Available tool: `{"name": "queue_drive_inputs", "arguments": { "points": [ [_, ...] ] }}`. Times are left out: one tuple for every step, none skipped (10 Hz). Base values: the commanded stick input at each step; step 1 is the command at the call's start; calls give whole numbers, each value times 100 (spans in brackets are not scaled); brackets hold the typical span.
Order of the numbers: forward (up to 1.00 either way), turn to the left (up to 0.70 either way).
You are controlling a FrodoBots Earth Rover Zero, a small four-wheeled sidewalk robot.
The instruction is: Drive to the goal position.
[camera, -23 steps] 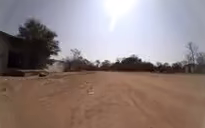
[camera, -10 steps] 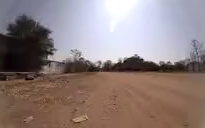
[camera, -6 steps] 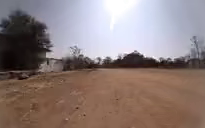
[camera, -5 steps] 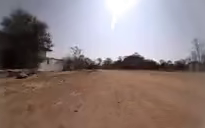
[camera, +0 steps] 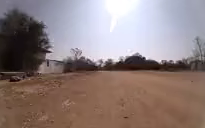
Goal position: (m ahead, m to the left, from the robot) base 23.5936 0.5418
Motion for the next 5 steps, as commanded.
{"name": "queue_drive_inputs", "arguments": {
  "points": [
    [100,0],
    [100,0],
    [100,0],
    [100,0],
    [100,0]
  ]
}}
